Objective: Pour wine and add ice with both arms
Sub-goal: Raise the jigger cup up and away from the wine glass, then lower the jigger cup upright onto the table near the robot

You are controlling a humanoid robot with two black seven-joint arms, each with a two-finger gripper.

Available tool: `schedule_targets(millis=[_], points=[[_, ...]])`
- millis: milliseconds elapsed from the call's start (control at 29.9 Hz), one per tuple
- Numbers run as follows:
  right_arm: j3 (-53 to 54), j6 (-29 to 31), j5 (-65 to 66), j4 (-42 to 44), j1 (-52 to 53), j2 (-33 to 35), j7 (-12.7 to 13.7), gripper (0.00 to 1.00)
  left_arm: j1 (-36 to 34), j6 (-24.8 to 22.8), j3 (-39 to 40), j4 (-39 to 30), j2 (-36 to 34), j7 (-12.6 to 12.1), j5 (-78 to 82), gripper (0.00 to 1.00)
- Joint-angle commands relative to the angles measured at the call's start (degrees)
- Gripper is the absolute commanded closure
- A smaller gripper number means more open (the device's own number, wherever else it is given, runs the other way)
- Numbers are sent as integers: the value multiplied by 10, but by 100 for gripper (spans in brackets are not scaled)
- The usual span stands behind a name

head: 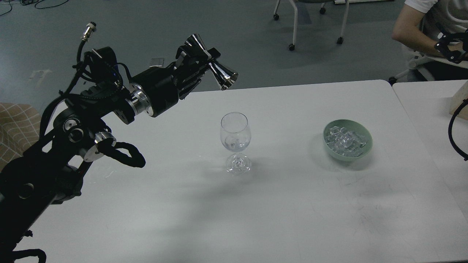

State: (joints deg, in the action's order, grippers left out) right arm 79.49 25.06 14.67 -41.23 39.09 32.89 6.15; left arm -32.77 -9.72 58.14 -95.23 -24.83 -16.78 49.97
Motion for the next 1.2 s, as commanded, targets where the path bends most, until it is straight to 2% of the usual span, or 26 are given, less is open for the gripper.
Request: schedule_targets(millis=[0,167,234,301,401,568,635,802,935,969,1002,1069,1136,1169], points=[[-1,1,0,0,-2,1,1,0,30,20,35,1,13,7,-45,100],[-1,1,0,1,-2,2,3,0,91,32,119,1,53,2,-111,100],[-1,1,0,2,-1,1,5,0,118,79,176,1,93,0,-194,100],[-2,1,0,1,-1,0,6,0,138,176,229,0,125,1,-271,100],[-4,0,0,0,-1,-4,6,0,144,226,250,3,130,6,-290,100],[-6,0,0,-1,-4,-5,6,0,174,234,275,6,138,16,-325,100],[-6,-1,0,-1,-4,-6,6,0,178,234,279,17,150,31,-332,100],[-6,-5,0,-2,-4,-7,7,0,205,227,276,80,157,92,-331,100],[-8,-2,0,-1,-5,-2,8,0,212,226,283,87,163,110,-355,100],[-8,-2,0,-1,-6,-1,8,0,211,226,292,89,168,124,-375,100],[-8,-2,0,-1,-6,-1,8,0,211,226,292,89,168,124,-375,100],[-10,-2,1,0,-7,-1,8,0,212,226,299,99,170,167,-395,100],[-10,-2,2,0,-11,-1,8,0,213,226,300,113,170,180,-394,100],[-10,-3,2,0,-13,-2,8,0,216,224,300,120,171,183,-395,97]])
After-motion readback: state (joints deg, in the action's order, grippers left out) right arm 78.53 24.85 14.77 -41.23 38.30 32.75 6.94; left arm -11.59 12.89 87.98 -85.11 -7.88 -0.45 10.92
